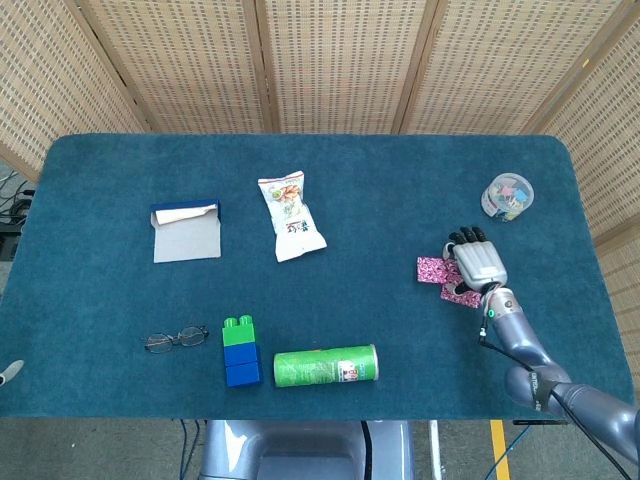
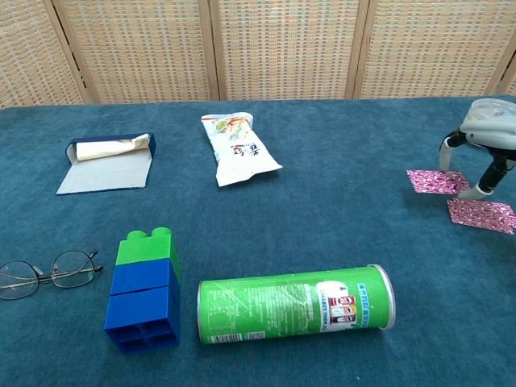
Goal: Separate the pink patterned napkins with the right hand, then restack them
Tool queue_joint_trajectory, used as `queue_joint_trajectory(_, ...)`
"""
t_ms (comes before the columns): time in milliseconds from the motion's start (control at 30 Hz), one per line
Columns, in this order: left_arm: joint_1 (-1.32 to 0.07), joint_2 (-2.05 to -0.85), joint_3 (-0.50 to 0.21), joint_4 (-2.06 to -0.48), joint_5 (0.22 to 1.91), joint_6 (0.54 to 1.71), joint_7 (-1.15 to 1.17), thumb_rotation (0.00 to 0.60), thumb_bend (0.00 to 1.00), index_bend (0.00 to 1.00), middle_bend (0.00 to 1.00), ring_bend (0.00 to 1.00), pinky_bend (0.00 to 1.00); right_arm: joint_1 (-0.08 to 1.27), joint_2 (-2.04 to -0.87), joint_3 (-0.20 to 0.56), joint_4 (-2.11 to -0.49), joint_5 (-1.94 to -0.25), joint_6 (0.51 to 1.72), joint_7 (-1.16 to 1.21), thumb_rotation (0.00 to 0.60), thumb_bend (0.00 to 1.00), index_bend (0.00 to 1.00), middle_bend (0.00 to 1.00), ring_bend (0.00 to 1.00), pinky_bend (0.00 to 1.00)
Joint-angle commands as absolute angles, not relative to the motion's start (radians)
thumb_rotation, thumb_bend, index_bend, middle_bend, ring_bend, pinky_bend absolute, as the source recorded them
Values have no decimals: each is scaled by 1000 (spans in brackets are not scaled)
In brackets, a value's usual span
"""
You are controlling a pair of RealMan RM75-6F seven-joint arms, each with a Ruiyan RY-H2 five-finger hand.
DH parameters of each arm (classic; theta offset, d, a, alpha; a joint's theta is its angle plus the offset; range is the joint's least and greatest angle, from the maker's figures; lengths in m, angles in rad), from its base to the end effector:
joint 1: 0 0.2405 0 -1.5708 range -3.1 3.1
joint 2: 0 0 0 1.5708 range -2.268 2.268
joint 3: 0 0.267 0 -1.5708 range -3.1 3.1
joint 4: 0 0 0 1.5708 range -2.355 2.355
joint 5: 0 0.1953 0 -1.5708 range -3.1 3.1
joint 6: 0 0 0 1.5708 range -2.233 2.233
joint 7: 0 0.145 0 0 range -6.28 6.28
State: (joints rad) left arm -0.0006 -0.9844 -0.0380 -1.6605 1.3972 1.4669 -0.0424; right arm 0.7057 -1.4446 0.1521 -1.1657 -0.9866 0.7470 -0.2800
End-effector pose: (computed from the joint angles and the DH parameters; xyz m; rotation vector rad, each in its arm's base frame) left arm -0.3414 0.1502 0.2198 -1.2669 -0.9740 -0.7472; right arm -0.2743 -0.3914 0.0568 1.7099 -0.9746 0.5381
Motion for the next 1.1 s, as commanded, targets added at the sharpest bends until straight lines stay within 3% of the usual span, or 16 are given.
queue_joint_trajectory(33, -1, -983, -38, -1663, 1399, 1468, -40, 600, 48, 98, 0, 0, 0, 683, -1423, 139, -1189, -991, 768, -274, 600, 363, 436, 170, 0, 0)
queue_joint_trajectory(700, 2, -976, -34, -1692, 1411, 1484, -23, 600, 47, 97, 0, 0, 0, 620, -1420, 114, -1121, -1023, 774, -193, 600, 363, 433, 158, 0, 0)
queue_joint_trajectory(1100, 4, -973, -33, -1688, 1410, 1484, -29, 600, 46, 97, 0, 0, 0, 623, -1440, 111, -1070, -1034, 735, -176, 600, 363, 339, 131, 0, 0)
